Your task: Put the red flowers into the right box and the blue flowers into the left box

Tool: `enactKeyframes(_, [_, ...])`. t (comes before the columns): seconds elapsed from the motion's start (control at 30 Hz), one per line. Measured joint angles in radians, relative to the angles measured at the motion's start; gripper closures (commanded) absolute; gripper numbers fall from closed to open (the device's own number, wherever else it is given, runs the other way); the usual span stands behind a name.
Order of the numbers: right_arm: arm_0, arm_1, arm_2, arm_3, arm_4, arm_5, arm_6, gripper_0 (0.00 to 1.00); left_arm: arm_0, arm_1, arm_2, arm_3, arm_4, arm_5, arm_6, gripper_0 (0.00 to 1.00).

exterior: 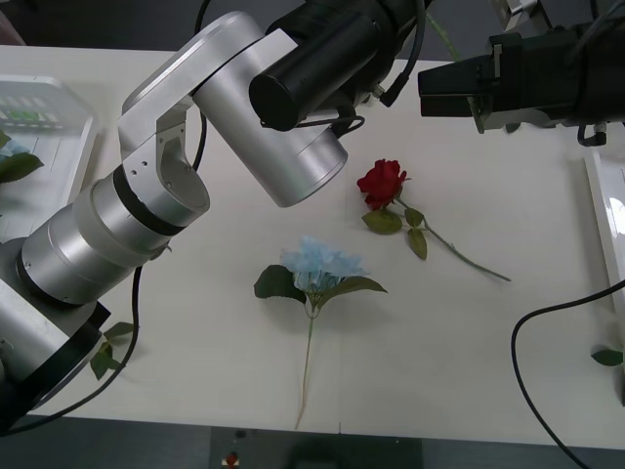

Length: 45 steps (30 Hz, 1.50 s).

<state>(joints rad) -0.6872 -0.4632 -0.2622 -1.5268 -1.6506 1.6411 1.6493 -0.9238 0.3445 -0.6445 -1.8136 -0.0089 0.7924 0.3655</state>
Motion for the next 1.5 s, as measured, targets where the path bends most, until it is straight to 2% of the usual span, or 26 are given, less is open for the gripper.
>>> enactKeyframes(0.57, [0.000, 0.000, 0.000, 0.000, 0.000, 0.000, 0.000, 1.00, 0.000, 0.000, 0.000, 0.000, -0.013, 0.000, 0.006, 1.00])
enactKeyframes(0.63, [0.000, 0.000, 0.000, 0.000, 0.000, 0.000, 0.000, 1.00, 0.000, 0.000, 0.000, 0.000, -0.013, 0.000, 0.006, 0.98])
enactKeyframes(0.67, [0.000, 0.000, 0.000, 0.000, 0.000, 0.000, 0.000, 1.00, 0.000, 0.000, 0.000, 0.000, -0.013, 0.000, 0.006, 0.67])
enactKeyframes(0.7, [0.000, 0.000, 0.000, 0.000, 0.000, 0.000, 0.000, 1.00, 0.000, 0.000, 0.000, 0.000, -0.013, 0.000, 0.006, 0.29])
enactKeyframes(0.73, [0.000, 0.000, 0.000, 0.000, 0.000, -0.001, 0.000, 1.00, 0.000, 0.000, 0.000, 0.000, -0.013, 0.000, 0.006, 0.06])
enactKeyframes(0.77, [0.000, 0.000, 0.000, 0.000, 0.000, -0.001, 0.000, 1.00, 0.000, 0.000, 0.000, 0.000, -0.013, 0.000, 0.006, 0.00])
enactKeyframes(1.33, [0.000, 0.000, -0.003, 0.000, 0.000, -0.001, 0.000, 1.00, 0.000, 0.004, 0.000, 0.000, -0.029, 0.000, 0.006, 0.00])
enactKeyframes(1.5, [0.000, -0.004, -0.036, 0.000, 0.000, 0.007, 0.000, 1.00, 0.011, 0.073, 0.000, -0.048, -0.029, -0.003, 0.006, 0.00])
